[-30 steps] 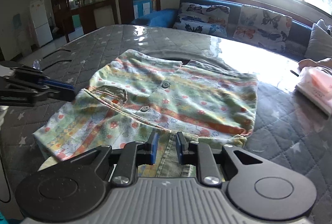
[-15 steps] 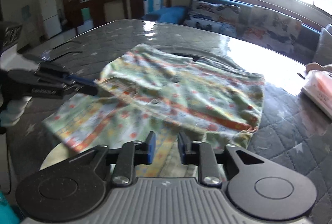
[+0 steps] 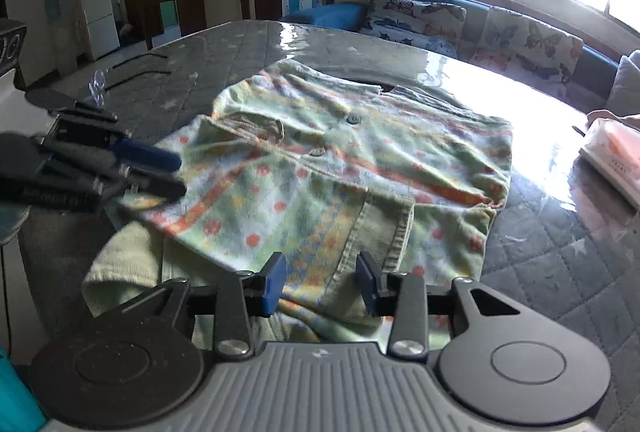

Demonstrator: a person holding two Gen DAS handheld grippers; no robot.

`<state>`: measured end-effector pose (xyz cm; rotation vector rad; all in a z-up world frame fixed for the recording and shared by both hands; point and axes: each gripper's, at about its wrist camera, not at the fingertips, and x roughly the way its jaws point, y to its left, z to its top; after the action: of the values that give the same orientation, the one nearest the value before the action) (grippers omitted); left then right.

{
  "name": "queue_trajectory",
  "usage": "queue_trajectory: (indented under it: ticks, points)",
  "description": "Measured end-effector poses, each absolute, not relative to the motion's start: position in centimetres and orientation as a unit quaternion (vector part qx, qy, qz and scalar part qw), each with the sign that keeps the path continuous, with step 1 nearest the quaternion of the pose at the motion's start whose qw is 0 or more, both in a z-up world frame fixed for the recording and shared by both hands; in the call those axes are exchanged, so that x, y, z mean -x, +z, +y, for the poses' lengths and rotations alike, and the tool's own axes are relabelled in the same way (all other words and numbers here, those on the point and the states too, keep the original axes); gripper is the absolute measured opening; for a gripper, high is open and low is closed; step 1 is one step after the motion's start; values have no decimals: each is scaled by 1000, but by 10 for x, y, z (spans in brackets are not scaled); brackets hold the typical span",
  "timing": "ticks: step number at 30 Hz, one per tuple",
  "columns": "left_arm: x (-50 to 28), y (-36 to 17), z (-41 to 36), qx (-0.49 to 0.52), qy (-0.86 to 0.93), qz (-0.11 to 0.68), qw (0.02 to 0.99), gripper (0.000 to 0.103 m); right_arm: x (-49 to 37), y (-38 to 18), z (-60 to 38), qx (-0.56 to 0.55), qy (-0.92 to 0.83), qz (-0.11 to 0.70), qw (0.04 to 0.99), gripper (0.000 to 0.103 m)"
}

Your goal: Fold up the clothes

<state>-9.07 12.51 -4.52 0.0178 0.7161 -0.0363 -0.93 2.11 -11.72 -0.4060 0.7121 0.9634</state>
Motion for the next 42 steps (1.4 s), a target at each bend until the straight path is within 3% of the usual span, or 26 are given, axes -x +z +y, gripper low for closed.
queue_trajectory:
  ticks: [5,10,18,21,22,23,29,37,42]
  points:
    - [98,-36,117,-21,-8,350,937,38,16,-109,15,202,450,319,809,44]
    - [106,-19,115,47,1,377,925,50,25,-98,0,216,450,302,812,48]
    - [108,-25,111,154,-5,433,888,50,43,-100,-21,280,456,285,795,56]
    - [102,-30,112,172,-11,451,876,48,48,-103,-27,293,463,283,787,57]
    - [101,-32,112,179,-12,457,871,44,49,-104,-28,297,465,283,785,57]
    - [102,-34,112,186,-16,461,867,34,51,-106,-30,301,467,282,782,57]
    - [97,-25,118,204,-44,460,863,13,60,-114,-36,324,487,252,771,65]
    - [76,0,144,242,-69,438,863,13,64,-120,-25,333,527,192,758,68]
    - [56,6,159,259,-81,439,857,13,56,-122,-12,322,548,167,754,65]
